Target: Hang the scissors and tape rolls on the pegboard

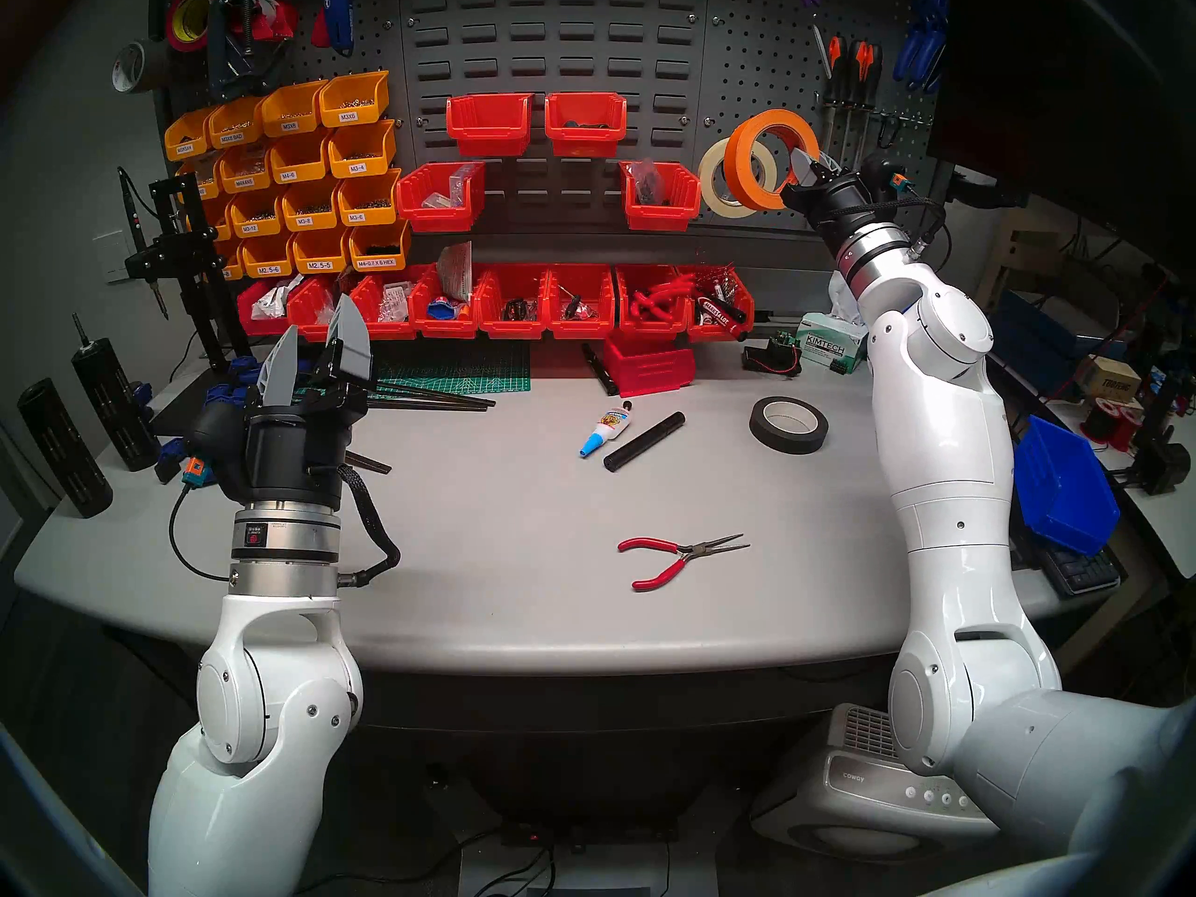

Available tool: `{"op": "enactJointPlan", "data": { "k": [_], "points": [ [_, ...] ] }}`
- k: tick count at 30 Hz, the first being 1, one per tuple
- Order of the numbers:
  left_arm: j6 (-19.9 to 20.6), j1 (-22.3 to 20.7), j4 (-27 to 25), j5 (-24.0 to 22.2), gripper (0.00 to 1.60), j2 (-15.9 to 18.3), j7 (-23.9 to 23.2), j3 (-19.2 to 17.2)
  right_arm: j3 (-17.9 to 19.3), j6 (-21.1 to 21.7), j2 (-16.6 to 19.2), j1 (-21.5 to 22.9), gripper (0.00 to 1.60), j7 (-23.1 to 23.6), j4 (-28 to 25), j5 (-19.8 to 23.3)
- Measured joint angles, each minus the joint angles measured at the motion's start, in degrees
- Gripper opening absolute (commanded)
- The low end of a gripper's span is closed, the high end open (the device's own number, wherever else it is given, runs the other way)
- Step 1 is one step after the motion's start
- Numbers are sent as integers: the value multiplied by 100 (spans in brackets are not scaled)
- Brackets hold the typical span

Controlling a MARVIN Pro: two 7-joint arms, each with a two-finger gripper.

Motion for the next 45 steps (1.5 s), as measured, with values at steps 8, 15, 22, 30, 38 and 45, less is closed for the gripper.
{"op": "enactJointPlan", "data": {
  "k": [8,15,22,30,38,45],
  "points": [
    [0,0,0,0,160,0,0,0,-131,-39,-26,176,0,38,195,-126],
    [0,0,0,0,160,0,0,0,-207,-72,-39,305,0,6,313,-287],
    [0,0,0,0,160,0,0,0,-228,-96,-20,355,0,-139,382,-468],
    [0,0,-1,0,160,0,0,-2,-207,-118,-14,402,0,-214,487,-562],
    [0,0,-2,-1,160,0,0,-2,-225,-117,-44,487,0,-255,693,-632],
    [0,0,-2,-1,160,0,0,-1,-250,-130,-107,586,0,-301,918,-709]
  ]
}}
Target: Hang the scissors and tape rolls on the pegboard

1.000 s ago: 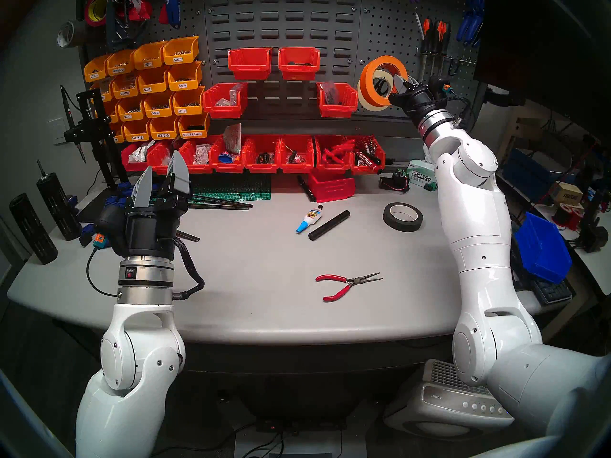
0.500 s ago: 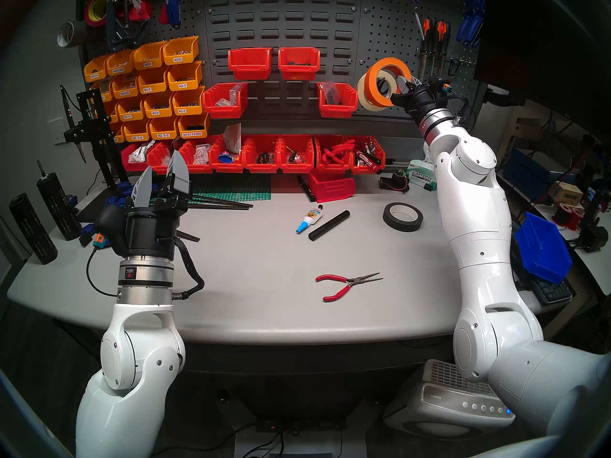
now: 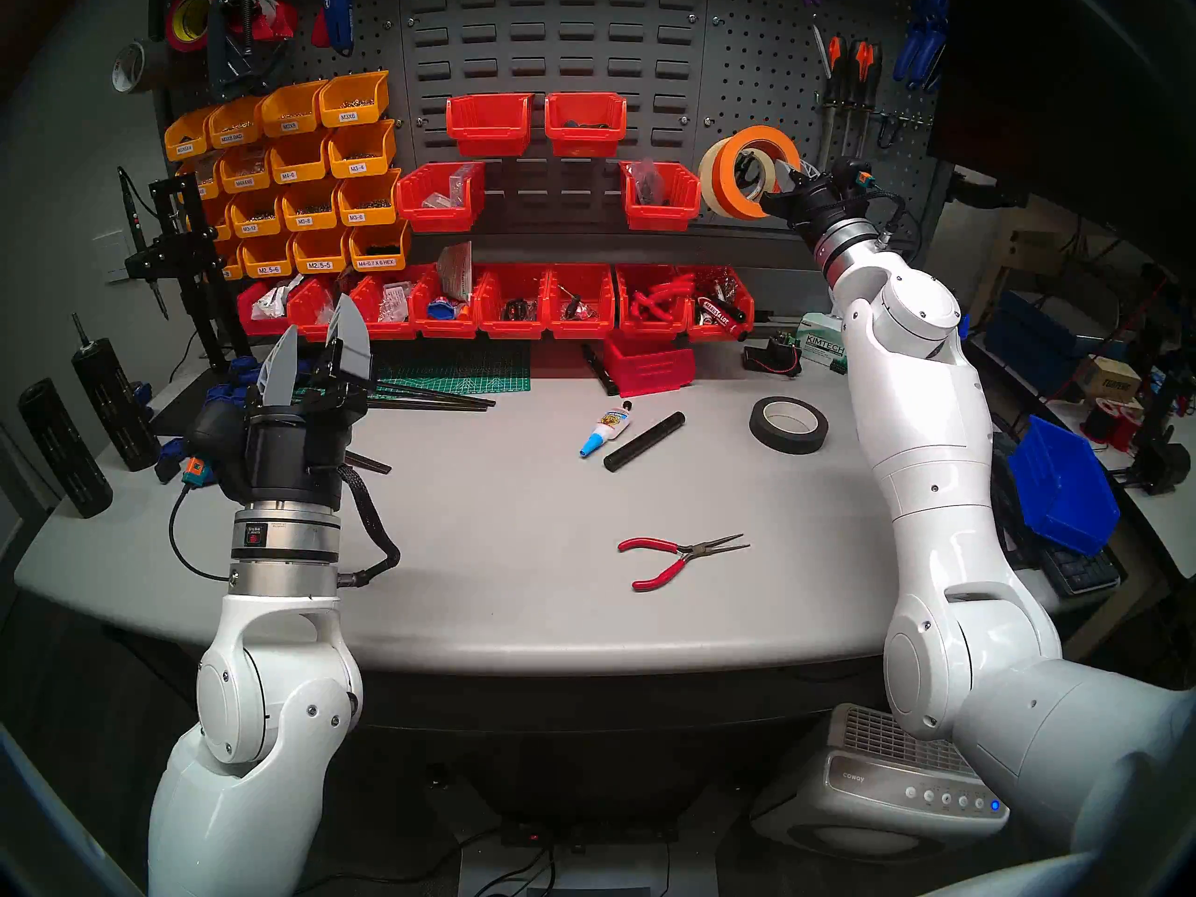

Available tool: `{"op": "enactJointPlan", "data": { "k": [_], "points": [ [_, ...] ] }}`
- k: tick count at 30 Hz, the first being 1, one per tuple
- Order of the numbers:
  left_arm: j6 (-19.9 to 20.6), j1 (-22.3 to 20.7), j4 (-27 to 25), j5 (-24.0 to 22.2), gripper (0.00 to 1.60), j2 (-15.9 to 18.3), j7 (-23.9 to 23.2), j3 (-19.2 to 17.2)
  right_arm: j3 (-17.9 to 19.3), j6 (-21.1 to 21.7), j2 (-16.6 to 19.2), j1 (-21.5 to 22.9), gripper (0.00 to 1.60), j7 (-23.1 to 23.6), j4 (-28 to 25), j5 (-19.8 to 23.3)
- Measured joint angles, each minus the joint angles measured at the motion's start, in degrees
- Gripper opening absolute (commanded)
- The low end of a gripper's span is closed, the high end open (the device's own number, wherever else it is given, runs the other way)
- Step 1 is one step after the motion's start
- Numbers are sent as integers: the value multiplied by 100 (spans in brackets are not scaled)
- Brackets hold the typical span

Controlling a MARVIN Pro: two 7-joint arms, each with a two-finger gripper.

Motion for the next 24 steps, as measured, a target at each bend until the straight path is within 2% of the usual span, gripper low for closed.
{"op": "enactJointPlan", "data": {
  "k": [12,24],
  "points": [
    [0,0,0,0,160,0,0,0,-31,-32,-48,184,0,-52,290,-132],
    [0,0,2,1,160,0,0,0,-238,-117,-112,497,0,-138,743,-343]
  ]
}}
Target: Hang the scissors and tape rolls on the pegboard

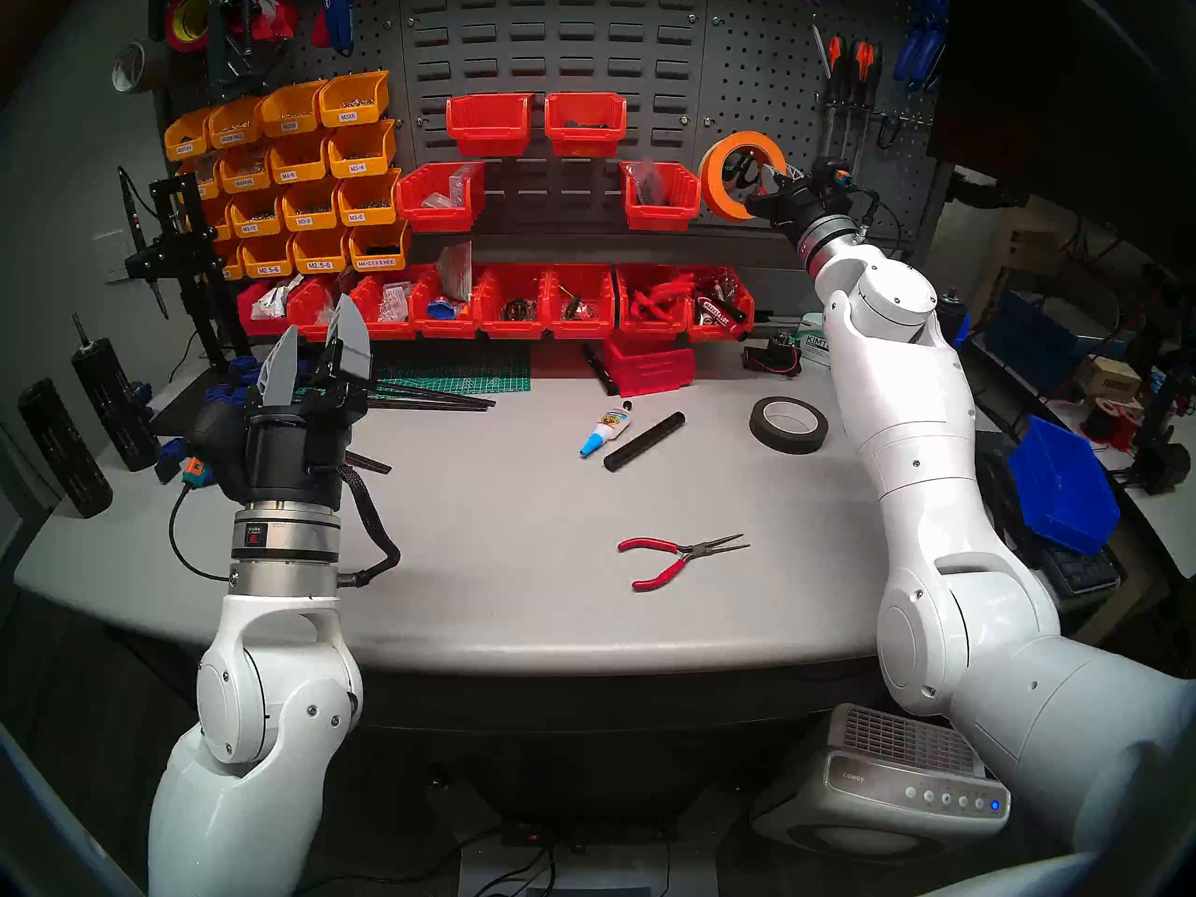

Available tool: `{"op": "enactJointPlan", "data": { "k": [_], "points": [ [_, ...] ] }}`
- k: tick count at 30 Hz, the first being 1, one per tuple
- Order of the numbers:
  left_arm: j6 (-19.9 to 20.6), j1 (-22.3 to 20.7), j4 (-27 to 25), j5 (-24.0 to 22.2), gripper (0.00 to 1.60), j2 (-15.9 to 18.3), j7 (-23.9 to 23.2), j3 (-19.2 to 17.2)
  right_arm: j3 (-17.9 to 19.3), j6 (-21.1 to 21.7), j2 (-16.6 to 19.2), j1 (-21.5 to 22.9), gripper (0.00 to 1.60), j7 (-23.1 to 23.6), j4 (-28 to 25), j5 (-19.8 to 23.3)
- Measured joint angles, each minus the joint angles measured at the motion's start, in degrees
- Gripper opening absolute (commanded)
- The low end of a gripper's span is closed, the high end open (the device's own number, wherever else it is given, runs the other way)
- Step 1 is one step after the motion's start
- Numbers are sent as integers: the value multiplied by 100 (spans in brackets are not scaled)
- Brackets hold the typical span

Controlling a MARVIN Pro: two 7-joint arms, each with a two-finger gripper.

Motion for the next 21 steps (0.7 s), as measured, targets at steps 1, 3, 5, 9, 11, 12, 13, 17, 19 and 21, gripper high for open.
{"op": "enactJointPlan", "data": {
  "k": [1,3,5,9,11,12,13,17,19,21],
  "points": [
    [0,0,0,0,160,0,0,0,-11,-13,-6,28,0,-18,41,-19],
    [0,0,0,0,160,0,0,0,-33,-33,-17,61,0,-57,86,-59],
    [0,0,0,0,160,0,0,0,-77,-66,-20,119,0,-109,167,-135],
    [0,0,0,0,160,0,0,0,-150,-109,-15,204,0,-191,269,-270],
    [0,0,0,0,160,0,0,0,-182,-133,-11,243,0,-235,322,-334],
    [0,0,0,0,160,0,0,0,-195,-145,-8,259,0,-257,347,-360],
    [0,0,0,0,160,0,0,0,-204,-154,-6,272,0,-273,366,-380],
    [0,0,0,1,160,0,0,0,-231,-202,1,326,14,-346,463,-461],
    [0,0,0,1,160,0,0,0,-232,-224,2,344,160,-374,500,-488],
    [0,0,0,1,160,0,0,0,-232,-239,3,358,160,-397,527,-511]
  ]
}}
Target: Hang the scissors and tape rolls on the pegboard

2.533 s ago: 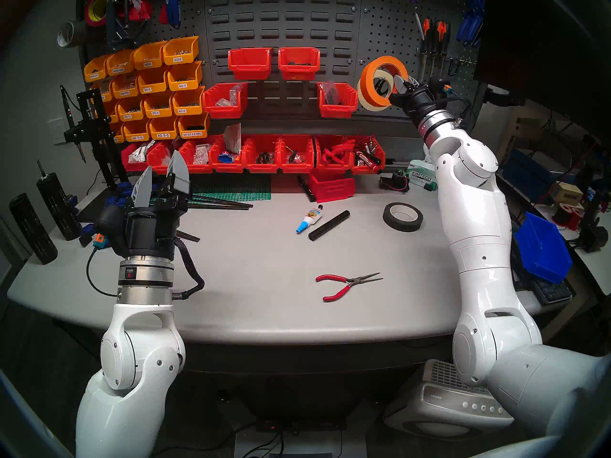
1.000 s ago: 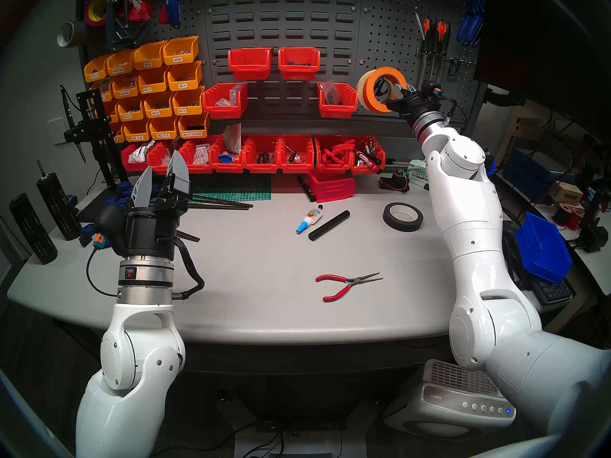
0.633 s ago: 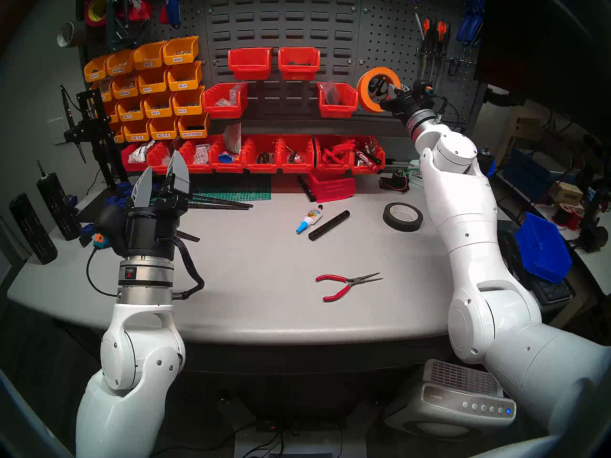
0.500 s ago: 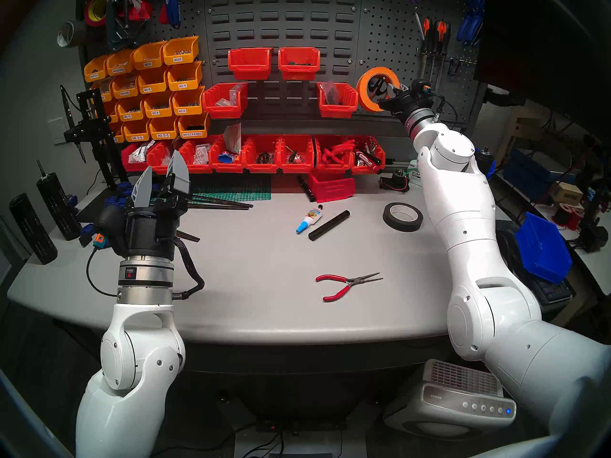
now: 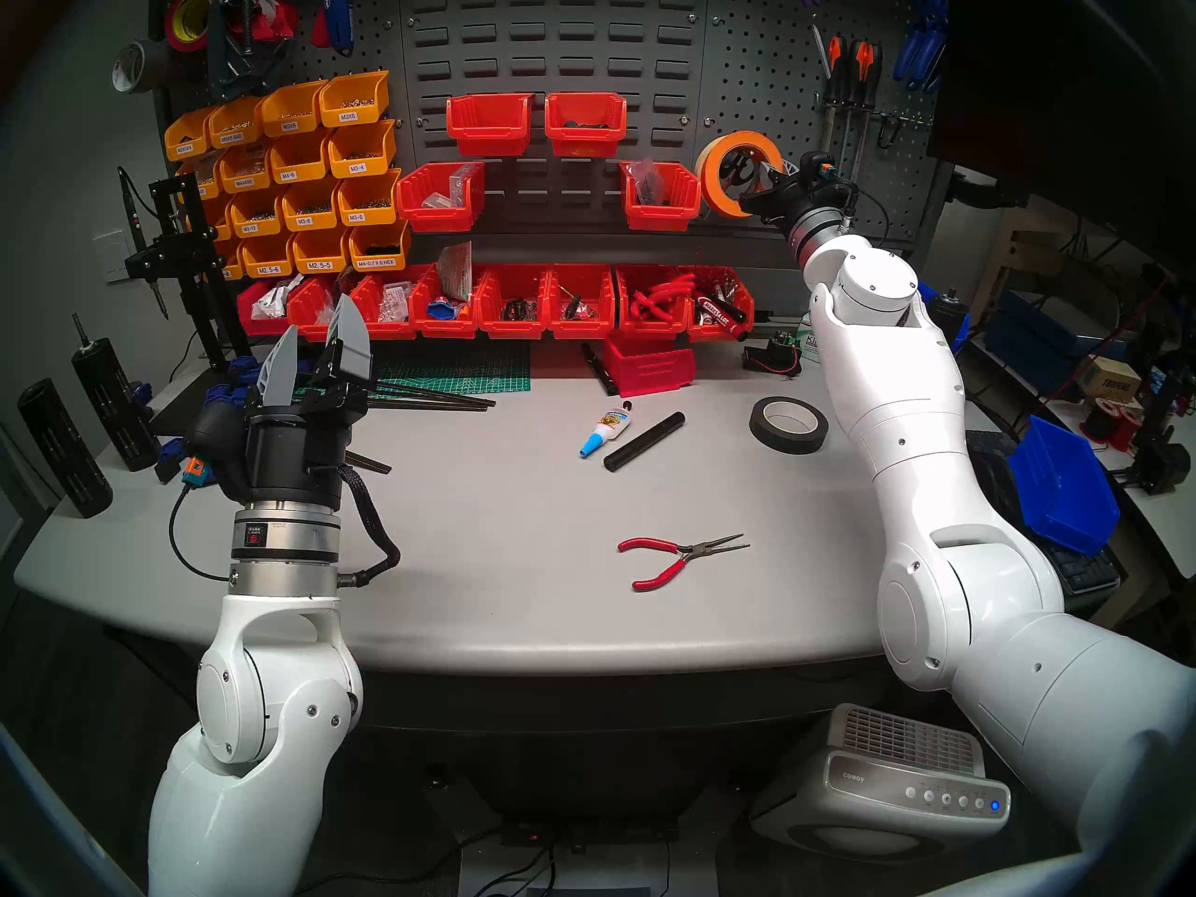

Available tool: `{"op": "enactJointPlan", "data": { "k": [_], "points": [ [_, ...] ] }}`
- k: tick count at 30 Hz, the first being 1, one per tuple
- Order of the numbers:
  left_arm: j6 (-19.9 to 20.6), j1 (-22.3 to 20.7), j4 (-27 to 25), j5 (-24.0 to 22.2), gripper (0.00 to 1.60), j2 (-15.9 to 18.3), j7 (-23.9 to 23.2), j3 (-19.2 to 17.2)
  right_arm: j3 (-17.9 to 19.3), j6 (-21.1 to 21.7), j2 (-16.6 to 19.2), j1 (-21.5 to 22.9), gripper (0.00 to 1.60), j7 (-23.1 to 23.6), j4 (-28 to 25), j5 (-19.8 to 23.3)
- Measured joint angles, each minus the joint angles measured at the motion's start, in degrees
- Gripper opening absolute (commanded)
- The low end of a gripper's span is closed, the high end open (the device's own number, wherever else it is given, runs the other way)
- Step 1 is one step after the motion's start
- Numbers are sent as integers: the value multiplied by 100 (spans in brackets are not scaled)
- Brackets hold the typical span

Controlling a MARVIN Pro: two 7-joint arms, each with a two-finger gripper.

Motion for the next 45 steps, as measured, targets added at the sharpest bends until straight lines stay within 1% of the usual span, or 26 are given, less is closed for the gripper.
{"op": "enactJointPlan", "data": {
  "k": [8,16,24,30,34,39,43,45],
  "points": [
    [0,0,-1,0,160,0,0,0,-10,-45,36,14,160,-75,19,-135],
    [0,0,-2,-2,160,0,0,0,-1,-24,95,-85,160,-77,-226,-193],
    [0,1,-4,-2,160,0,0,0,74,312,250,-511,160,-7,-787,-220],
    [0,1,-4,-2,160,0,0,0,172,415,350,-893,160,109,-1132,-216],
    [0,0,-3,-1,160,0,0,0,210,320,373,-1104,160,198,-1332,-164],
    [0,0,3,0,160,0,0,0,217,26,349,-1363,160,352,-1645,-40],
    [1,-1,7,0,160,0,0,0,207,-127,304,-1517,160,432,-1824,24],
    [1,-1,10,0,160,1,0,0,199,-248,263,-1671,160,494,-1989,78]
  ]
}}
